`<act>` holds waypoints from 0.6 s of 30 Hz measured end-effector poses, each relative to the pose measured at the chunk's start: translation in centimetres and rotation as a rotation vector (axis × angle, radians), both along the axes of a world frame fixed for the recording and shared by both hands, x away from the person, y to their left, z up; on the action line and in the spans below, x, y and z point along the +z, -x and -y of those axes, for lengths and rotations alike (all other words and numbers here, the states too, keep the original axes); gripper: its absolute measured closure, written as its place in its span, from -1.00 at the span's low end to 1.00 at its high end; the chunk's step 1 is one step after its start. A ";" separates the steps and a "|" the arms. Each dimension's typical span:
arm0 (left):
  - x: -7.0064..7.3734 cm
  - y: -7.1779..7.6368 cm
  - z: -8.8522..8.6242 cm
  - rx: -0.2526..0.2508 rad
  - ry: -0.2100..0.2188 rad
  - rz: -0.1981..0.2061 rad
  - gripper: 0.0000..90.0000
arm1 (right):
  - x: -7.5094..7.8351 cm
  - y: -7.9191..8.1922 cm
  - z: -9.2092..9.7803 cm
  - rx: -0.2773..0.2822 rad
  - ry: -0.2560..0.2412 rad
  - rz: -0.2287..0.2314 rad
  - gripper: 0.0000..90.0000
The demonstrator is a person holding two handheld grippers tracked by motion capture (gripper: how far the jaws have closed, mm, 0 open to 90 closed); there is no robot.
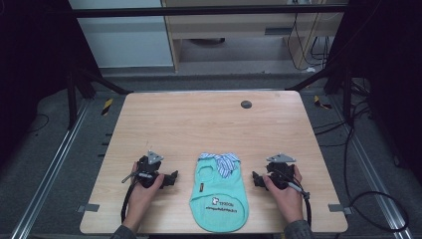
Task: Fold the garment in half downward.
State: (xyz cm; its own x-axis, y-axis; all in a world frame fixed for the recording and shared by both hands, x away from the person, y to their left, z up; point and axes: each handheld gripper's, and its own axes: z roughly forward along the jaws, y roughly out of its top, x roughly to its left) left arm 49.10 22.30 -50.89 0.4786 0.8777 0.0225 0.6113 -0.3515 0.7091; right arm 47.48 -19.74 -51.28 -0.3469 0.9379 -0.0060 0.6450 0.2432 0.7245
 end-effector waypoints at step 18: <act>1.1 0.6 0.0 -0.059 0.043 0.001 -0.89 | 1.1 0.7 -0.6 0.053 -0.025 0.029 -0.52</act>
State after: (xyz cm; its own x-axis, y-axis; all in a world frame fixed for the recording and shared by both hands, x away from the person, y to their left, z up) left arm 48.50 22.25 -49.82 0.5293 0.8483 -0.0145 0.5900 -0.3557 0.7248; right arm 46.73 -19.13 -50.21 -0.3964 0.9180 0.0064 0.6105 0.2584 0.7487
